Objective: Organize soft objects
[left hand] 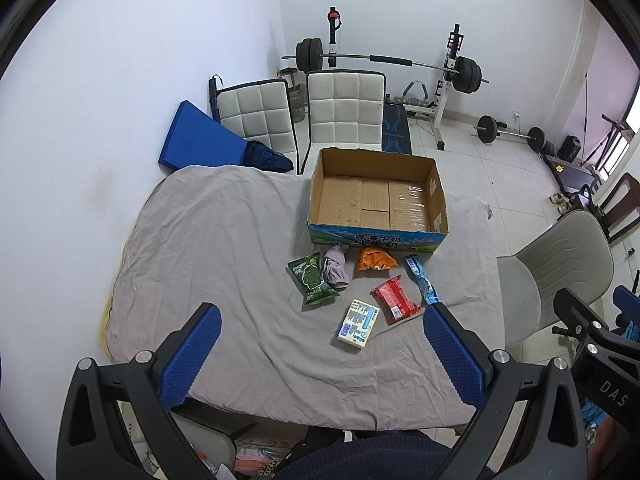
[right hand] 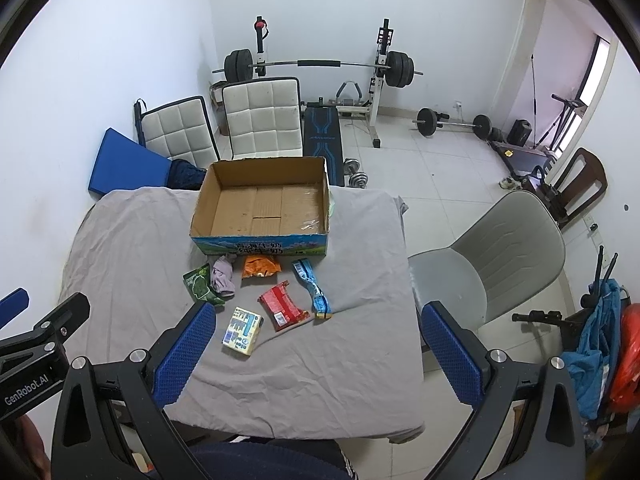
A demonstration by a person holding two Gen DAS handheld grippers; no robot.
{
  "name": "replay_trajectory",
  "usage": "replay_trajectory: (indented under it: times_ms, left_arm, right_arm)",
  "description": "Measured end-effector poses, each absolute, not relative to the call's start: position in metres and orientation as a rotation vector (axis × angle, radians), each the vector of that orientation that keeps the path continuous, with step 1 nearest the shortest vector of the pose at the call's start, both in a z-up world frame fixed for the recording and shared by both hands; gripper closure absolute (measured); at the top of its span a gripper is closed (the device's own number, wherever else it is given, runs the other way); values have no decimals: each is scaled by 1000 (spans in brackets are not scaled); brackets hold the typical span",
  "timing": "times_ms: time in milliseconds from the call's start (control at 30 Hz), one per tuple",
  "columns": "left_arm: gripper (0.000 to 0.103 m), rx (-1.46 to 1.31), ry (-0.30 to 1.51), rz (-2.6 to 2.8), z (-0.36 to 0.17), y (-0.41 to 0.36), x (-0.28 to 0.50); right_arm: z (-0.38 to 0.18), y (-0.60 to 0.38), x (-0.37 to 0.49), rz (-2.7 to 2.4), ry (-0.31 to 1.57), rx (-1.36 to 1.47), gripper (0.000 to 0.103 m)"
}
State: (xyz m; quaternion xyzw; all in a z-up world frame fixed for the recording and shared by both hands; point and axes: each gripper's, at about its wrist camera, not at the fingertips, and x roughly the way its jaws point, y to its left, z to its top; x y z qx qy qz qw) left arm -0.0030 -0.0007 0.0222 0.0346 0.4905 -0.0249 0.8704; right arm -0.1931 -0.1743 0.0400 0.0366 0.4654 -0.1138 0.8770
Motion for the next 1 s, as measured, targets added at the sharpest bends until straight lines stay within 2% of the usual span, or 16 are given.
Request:
replay_trajectory:
  times_ms: [767, 1000]
  left_arm:
    - [0, 62, 1017, -46, 29, 1, 5]
    - [0, 60, 1023, -42, 11, 0, 24]
  right_arm:
    - [41, -177, -185, -224, 968, 85, 0]
    - [7, -193, -156, -208, 1046, 106, 0]
